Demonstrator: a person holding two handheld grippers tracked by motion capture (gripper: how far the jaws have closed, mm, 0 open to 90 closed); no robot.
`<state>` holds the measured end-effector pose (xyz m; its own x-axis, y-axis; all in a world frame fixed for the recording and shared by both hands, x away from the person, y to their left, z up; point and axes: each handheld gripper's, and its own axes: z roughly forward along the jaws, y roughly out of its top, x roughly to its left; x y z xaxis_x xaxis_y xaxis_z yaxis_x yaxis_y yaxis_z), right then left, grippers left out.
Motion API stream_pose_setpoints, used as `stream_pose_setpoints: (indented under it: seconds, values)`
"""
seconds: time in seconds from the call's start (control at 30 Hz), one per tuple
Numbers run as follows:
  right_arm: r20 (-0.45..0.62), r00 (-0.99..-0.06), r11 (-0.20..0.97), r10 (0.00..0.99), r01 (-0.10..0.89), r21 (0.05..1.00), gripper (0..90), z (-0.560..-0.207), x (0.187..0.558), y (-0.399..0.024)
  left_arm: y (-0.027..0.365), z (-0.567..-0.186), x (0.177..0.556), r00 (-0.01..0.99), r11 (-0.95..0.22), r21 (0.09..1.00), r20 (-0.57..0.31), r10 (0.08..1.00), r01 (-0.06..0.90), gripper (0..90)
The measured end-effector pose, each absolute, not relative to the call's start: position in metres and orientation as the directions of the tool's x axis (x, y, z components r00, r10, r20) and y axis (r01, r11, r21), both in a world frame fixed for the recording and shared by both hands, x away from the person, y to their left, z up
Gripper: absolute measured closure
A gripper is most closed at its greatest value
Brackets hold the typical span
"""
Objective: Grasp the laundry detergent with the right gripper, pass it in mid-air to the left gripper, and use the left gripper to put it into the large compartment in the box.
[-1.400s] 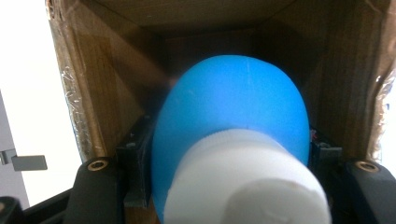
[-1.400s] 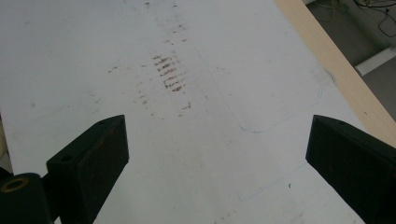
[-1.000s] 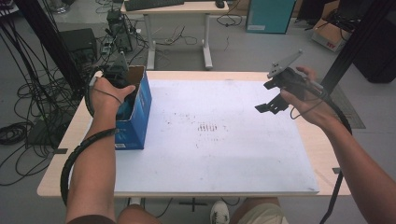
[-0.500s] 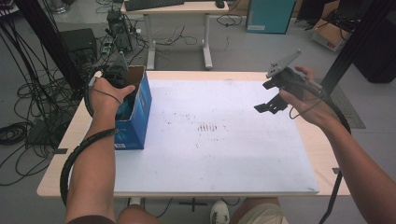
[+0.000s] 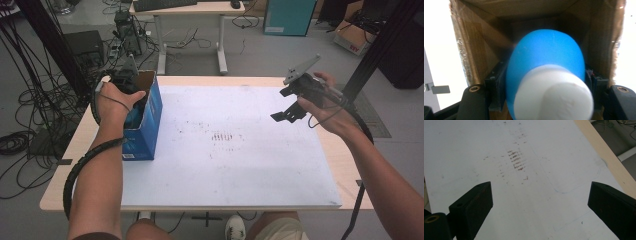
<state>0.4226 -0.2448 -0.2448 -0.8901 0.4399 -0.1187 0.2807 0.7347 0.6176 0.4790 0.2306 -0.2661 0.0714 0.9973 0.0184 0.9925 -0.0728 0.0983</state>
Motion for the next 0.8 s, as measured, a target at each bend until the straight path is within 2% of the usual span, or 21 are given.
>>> stream_pose_setpoints:
  seconds: [0.5, 0.8]
  values:
    - [-0.117, -0.893, 0.734, 0.434, 0.275, 0.62, 5.8, -0.244, 0.425, -0.24, 0.226, -0.243, 0.466, 0.092, -0.096, 0.125, 0.04, 0.995, 0.988, 31.9]
    - [-0.107, -0.888, 0.733, 0.448, 0.296, 0.613, 5.8, -0.246, 0.427, -0.24, 0.222, -0.213, 0.447, 0.129, -0.135, 0.17, 0.047, 0.991, 0.976, 28.3]
